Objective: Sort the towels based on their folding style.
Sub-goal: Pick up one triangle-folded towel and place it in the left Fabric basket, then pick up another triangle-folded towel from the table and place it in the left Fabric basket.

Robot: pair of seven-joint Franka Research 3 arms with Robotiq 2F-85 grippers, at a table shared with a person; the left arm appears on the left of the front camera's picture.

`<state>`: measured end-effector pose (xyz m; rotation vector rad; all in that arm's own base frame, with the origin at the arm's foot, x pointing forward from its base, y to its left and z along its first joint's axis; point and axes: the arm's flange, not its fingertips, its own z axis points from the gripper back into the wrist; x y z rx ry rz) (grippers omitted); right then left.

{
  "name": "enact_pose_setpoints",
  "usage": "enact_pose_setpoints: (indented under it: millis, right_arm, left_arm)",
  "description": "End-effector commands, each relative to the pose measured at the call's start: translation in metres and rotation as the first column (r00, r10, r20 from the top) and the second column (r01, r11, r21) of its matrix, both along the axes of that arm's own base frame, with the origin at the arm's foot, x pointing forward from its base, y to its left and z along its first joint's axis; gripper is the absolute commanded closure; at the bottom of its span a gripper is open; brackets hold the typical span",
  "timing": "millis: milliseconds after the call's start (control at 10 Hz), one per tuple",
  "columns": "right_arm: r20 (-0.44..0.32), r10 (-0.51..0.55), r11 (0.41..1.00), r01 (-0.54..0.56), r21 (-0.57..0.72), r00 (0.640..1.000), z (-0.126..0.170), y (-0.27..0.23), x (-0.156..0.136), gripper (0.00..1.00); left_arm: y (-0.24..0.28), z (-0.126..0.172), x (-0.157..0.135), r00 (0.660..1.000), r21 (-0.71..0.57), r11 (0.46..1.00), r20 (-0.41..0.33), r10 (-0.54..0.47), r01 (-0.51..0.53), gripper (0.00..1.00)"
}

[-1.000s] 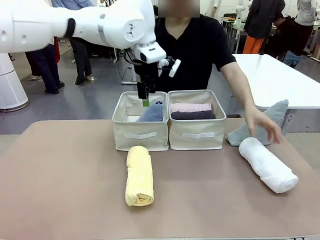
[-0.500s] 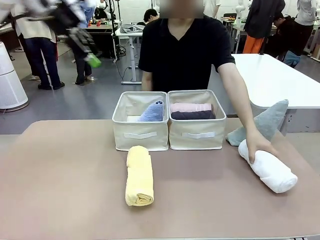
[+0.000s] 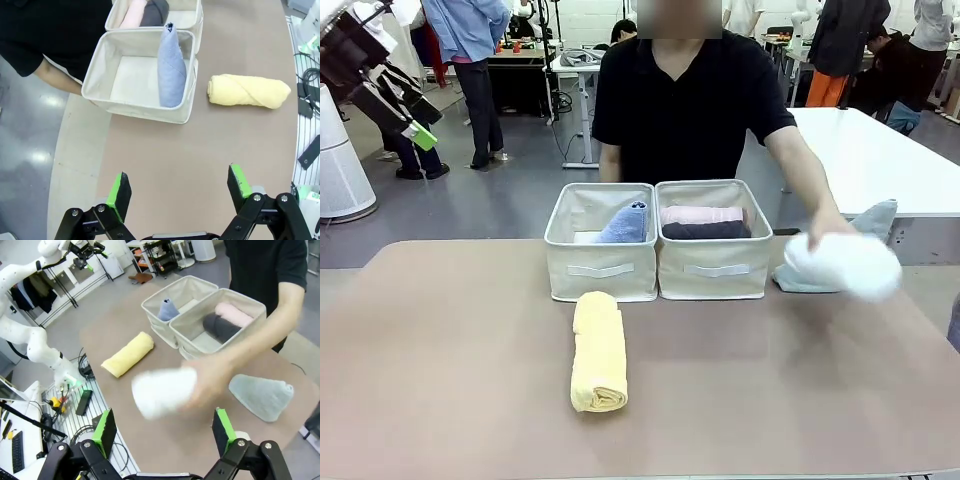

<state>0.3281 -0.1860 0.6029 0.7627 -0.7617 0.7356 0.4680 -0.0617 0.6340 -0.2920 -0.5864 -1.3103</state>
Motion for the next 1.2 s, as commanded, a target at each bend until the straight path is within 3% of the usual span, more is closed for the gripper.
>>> enact_pose_setpoints:
  millis: [0, 600, 900, 1100]
  right_arm:
    - [0.014, 0.003, 1.0, -0.003, 0.005, 1.0, -0.001, 0.0, 0.0, 0.0]
    - [0.014, 0.003, 1.0, -0.003, 0.005, 1.0, -0.001, 0.0, 0.0, 0.0]
    - [0.014, 0.003, 1.0, -0.003, 0.005, 1.0, -0.001, 0.0, 0.0, 0.0]
    - [0.014, 0.003, 1.0, -0.003, 0.005, 1.0, -0.001, 0.0, 0.0, 0.0]
  left_arm:
    - [-0.002, -0.001, 0.006, 1.0, -0.045, 0.999, -0.001, 0.002, -0.002, 0.0]
    - [-0.001, -0.002, 0.004, 1.0, -0.026, 1.0, -0.007, -0.001, 0.001, 0.0]
    - [0.128, 0.01, 0.014, 0.998, -0.256, 0.966, -0.025, -0.053, 0.045, 0.0]
    - [0.168, 0.003, 0.002, 1.0, -0.304, 0.953, 0.007, -0.014, 0.015, 0.0]
